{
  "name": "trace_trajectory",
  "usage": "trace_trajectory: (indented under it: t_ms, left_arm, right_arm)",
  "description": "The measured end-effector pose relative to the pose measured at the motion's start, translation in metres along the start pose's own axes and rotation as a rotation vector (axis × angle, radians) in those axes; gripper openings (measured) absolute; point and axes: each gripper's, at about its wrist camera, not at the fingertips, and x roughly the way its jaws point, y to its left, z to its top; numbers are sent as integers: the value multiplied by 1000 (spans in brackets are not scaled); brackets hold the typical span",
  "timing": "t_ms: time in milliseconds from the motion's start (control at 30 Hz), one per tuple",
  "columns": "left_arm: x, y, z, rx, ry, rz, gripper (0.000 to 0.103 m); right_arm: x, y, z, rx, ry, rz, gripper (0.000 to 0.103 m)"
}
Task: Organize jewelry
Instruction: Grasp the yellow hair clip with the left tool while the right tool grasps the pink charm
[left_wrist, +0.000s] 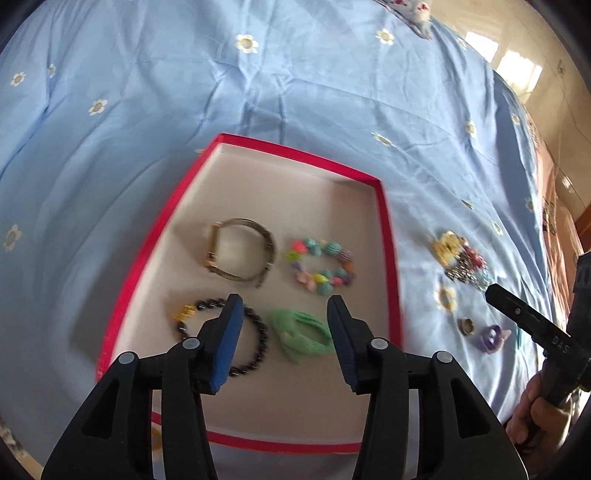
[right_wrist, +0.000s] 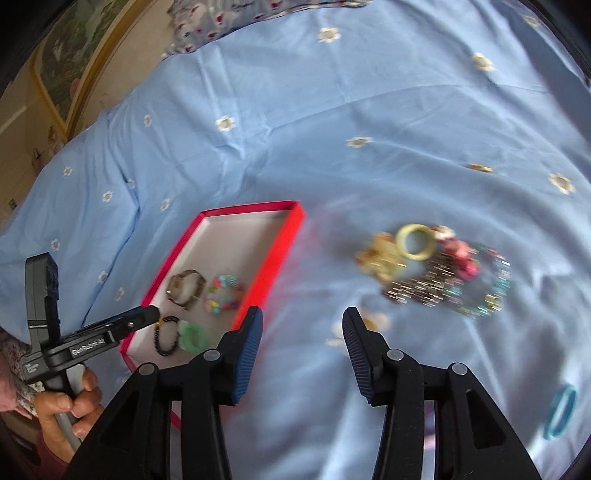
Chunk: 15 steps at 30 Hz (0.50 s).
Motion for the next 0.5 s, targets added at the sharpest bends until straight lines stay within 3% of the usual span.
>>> trace_trajectory:
  t_ms: [200, 500]
  left_arm:
    - [2, -35, -3, 66, 15, -45, 57]
    - [16, -86, 3, 148, 48, -106, 60]
  right_arm:
    - [-22, -27, -12, 17, -27, -59, 50]
    - [-43, -64, -15, 70, -59, -142, 52]
